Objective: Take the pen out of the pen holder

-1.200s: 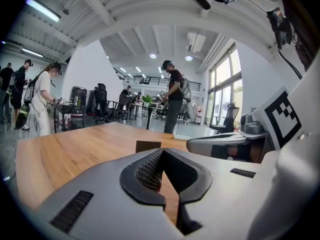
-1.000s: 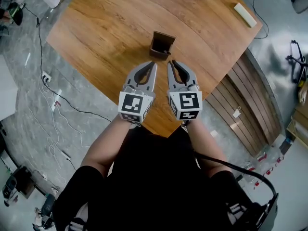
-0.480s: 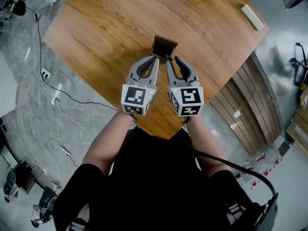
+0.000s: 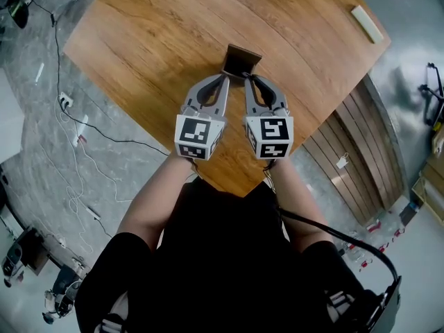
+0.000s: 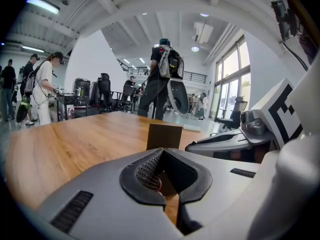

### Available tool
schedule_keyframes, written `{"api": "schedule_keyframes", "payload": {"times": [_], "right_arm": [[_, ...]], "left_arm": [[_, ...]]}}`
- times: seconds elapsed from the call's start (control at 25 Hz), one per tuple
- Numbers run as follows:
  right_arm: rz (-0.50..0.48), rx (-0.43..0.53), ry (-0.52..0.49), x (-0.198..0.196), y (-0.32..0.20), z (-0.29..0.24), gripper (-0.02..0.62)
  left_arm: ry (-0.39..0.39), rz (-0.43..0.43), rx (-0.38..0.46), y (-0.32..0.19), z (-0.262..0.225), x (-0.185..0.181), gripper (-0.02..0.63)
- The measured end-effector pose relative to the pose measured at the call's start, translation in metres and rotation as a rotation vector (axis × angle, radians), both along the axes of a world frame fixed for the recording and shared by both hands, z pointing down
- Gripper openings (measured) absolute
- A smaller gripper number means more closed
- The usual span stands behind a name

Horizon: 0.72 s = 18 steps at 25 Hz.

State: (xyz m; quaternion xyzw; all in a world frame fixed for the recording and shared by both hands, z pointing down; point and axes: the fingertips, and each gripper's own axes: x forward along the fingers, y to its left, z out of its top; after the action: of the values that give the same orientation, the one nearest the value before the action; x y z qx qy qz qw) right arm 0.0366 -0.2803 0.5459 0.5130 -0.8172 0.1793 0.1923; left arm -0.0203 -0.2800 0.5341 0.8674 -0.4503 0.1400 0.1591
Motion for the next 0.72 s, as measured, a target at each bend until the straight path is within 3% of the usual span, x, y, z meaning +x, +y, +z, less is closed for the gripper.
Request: {"api": "schedule_keyframes", "payload": {"times": [0.32,0.72], "right_arm": [[0.018,0.051,-0.005,0.008,0.016,-0.039,0.041],[0.025,0.161,-0.029,0.014,0.048,-0.124,0.041]], "left_arm": [[-0.002,-0.013,0.025,0.016,-0.018,-0.005,0.000],[0.006,-0.017,0.070,0.040,-0.055,-0.005,0.000]]}}
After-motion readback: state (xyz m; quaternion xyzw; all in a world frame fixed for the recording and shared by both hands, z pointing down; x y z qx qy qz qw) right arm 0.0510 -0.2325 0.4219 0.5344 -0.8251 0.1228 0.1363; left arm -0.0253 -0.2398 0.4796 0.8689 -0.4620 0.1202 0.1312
